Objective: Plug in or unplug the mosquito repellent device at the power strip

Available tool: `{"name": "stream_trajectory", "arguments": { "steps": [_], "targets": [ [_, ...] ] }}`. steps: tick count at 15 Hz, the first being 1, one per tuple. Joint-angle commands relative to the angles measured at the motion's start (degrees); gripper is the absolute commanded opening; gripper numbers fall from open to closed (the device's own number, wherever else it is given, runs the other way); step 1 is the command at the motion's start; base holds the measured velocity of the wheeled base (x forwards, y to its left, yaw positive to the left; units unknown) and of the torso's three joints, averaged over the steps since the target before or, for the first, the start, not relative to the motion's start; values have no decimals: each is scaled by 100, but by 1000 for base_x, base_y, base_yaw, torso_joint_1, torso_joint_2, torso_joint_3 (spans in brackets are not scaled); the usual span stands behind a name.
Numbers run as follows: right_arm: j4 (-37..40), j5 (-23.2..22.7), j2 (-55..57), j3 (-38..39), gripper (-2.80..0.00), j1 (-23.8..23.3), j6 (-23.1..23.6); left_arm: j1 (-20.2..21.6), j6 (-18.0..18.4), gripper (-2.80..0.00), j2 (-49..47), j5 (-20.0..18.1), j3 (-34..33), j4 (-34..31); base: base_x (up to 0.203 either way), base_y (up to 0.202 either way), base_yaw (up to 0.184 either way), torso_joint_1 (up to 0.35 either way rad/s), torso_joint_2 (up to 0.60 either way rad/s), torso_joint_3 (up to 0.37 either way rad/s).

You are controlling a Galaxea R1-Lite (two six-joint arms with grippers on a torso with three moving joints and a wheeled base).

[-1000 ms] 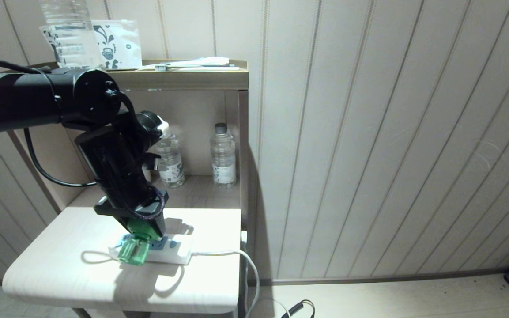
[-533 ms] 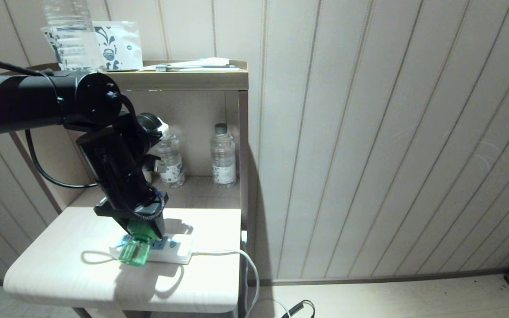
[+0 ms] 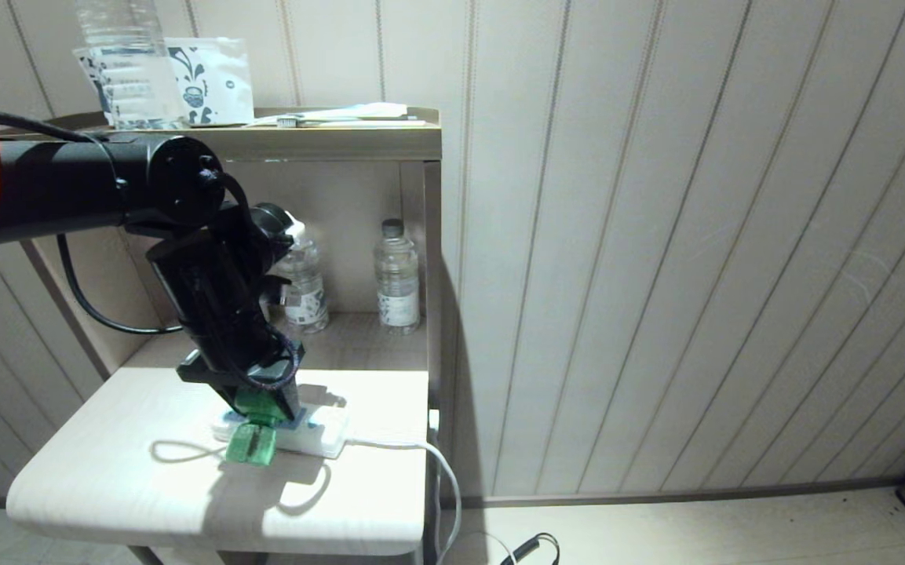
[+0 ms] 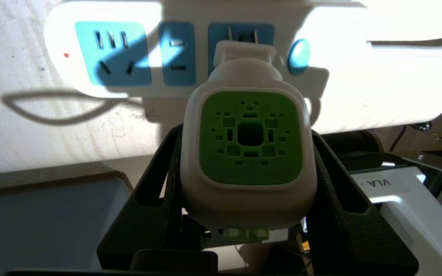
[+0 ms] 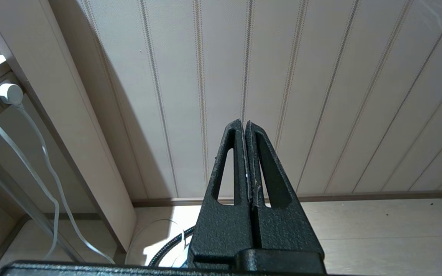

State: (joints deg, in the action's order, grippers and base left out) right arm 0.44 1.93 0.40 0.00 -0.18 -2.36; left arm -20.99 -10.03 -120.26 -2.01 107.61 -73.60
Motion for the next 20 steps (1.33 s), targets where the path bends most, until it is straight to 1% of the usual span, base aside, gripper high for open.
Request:
{"name": "stream_trajectory", "arguments": {
  "steps": [1, 3, 7, 9, 10, 12, 13, 15, 17, 18, 20],
  "targets": [
    [0, 1, 4, 0, -280, 1, -1, -1, -7, -280, 8, -1, 6, -91, 0, 0, 0, 0, 0, 0],
    [0, 1, 4, 0, -280, 1, -1, 2, -7, -280, 174, -1, -1, -152, 0, 0, 0, 0, 0, 0],
    [0, 1, 4, 0, -280, 1, -1, -4, 6, -280, 797, -5, -123, -186, 0, 0, 0, 0, 0, 0],
    [0, 1, 4, 0, -280, 1, -1, -5, -14, -280, 1273, -27, -413, 24, 0, 0, 0, 0, 0, 0],
    [0, 1, 4, 0, -280, 1, -1, 1, -19, -280, 1538, -40, -703, 409, 0, 0, 0, 0, 0, 0],
    [0, 1, 4, 0, -280, 1, -1, 80, -10, -280, 1957, -63, -1555, 1766, 0, 0, 0, 0, 0, 0],
    [0, 1, 4, 0, -280, 1, -1, 124, -6, -280, 2169, -79, -2081, 2547, 0, 0, 0, 0, 0, 0],
    [0, 1, 4, 0, -280, 1, -1, 283, -14, -280, 2497, -117, -3086, 4270, 0, 0, 0, 0, 0, 0],
    [0, 1, 4, 0, -280, 1, -1, 515, -30, -280, 2764, -297, -4105, 6072, 0, 0, 0, 0, 0, 0],
    [0, 1, 4, 0, -280, 1, -1, 616, -35, -280, 2879, -392, -4476, 6782, 0, 0, 0, 0, 0, 0],
    [0, 1, 4, 0, -280, 1, -1, 727, -27, -280, 3116, -564, -5207, 7844, 0, 0, 0, 0, 0, 0]
  ]
}}
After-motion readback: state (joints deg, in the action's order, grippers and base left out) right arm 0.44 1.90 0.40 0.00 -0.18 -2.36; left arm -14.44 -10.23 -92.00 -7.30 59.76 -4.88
